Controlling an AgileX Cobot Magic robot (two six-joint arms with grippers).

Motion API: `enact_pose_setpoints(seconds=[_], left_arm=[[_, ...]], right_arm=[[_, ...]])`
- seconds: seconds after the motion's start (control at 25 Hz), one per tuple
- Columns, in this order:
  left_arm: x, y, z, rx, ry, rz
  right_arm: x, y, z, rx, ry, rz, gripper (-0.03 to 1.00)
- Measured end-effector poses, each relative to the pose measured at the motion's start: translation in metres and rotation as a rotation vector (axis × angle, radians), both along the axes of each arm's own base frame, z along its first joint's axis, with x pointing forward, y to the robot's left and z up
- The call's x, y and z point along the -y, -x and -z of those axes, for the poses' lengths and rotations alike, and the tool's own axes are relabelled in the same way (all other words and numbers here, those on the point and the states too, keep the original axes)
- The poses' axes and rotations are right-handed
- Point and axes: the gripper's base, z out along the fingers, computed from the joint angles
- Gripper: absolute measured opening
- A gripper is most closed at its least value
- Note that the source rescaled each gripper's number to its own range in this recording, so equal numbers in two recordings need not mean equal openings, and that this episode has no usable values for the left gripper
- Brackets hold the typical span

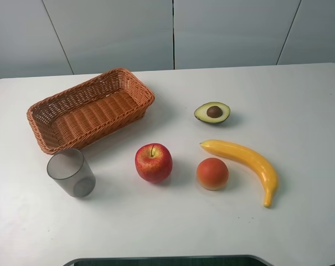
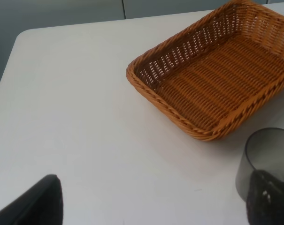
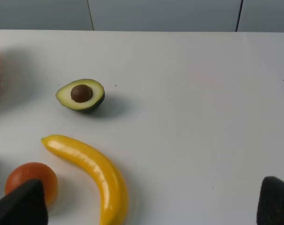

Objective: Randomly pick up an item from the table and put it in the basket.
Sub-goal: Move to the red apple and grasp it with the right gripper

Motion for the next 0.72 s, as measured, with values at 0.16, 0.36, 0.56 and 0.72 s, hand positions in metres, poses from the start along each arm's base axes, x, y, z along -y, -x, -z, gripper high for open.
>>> enact_pose_setpoints(seconds=[0.16,0.36,0.56,0.72], left_arm=[[0.0000,0.0000,0.0000,0.000,0.000,0.000],[0.0000,0.0000,0.0000,0.000,0.000,0.000],[0.0000,0.0000,0.0000,0.000,0.000,0.000],[0.0000,0.0000,0.0000,0.000,0.000,0.000]], right_arm=[[0.0000,0.0000,0.0000,0.000,0.000,0.000,0.80],[0.0000,0.0000,0.0000,0.000,0.000,0.000,0.80],[0.0000,0.0000,0.0000,0.000,0.000,0.000,0.80],[0.0000,0.0000,0.0000,0.000,0.000,0.000,0.80]])
